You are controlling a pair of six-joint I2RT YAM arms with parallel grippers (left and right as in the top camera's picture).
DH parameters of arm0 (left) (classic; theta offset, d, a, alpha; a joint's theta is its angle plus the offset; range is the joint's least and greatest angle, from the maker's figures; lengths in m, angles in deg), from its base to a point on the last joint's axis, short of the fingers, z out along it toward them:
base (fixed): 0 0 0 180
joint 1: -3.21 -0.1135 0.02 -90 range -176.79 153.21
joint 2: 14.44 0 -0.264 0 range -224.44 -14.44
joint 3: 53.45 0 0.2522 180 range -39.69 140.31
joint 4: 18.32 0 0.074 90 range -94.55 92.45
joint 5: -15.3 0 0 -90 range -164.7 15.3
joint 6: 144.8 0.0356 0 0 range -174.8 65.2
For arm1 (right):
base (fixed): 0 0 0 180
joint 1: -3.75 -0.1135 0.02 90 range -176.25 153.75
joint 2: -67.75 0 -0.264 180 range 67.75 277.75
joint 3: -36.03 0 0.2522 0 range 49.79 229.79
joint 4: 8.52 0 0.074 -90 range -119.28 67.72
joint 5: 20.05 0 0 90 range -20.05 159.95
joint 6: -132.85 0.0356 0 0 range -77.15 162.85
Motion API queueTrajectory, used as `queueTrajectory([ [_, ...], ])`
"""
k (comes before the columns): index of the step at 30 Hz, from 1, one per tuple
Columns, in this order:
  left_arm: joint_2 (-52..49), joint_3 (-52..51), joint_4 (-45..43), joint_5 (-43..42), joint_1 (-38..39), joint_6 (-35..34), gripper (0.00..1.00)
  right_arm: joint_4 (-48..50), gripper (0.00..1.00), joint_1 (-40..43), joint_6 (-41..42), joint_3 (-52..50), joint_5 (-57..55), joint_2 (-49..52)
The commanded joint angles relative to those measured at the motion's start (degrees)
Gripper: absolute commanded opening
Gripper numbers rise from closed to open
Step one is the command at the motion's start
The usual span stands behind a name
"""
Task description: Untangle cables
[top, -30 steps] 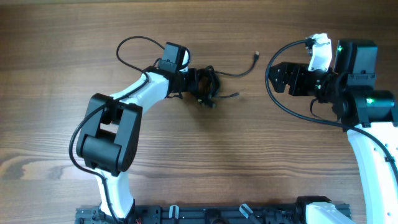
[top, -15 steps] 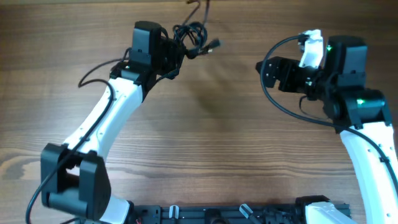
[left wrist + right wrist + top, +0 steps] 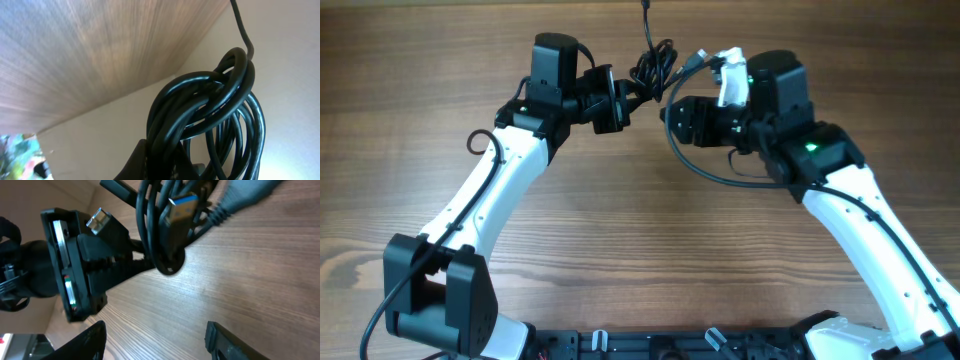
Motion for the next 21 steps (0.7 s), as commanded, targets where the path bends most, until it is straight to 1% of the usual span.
queueTrajectory([
  [1,1.46,0.5,-0.35,-6.25,0.79,-3.02,0.04,1.88,0.64,-2.05,0.98,1.16,-6.71,1.11],
  [3,1.46,0.5,-0.37,-8.68,1.16,-3.02,0.04,2.01,0.63,-2.38,0.98,1.16,-11.13,1.11],
  [9,1.46,0.5,-0.33,-12.52,1.99,-2.75,0.04,2.23,0.59,-2.36,0.37,1.16,-17.0,1.22],
  [11,1.46,0.48,-0.33,-12.57,2.01,-1.27,0.04,2.4,0.56,-2.38,-0.46,1.16,-18.58,1.22],
  [12,1.46,0.48,-0.33,-13.35,1.99,-1.22,0.04,2.34,0.53,-2.38,-0.48,1.16,-19.3,1.22],
  [13,1.46,0.48,-0.33,-13.94,2.01,-0.92,0.04,2.23,0.46,-2.36,-0.52,1.16,-20.06,1.22],
  [14,1.46,0.48,-0.35,-14.58,2.01,-0.52,0.04,2.19,0.38,-2.36,-0.5,1.16,-21.03,1.22],
  [15,1.46,0.48,-0.37,-15.41,2.01,-0.15,0.04,2.21,0.34,-2.38,-0.48,1.16,-21.77,1.22],
  [19,1.46,0.5,-0.39,-19.1,1.99,-0.02,0.04,1.68,0.29,-2.38,-0.44,1.16,-22.25,1.7],
  [21,1.46,0.5,-0.37,-19.1,1.99,-0.02,0.04,0.39,0.25,-2.38,-0.35,1.16,-22.64,2.64],
])
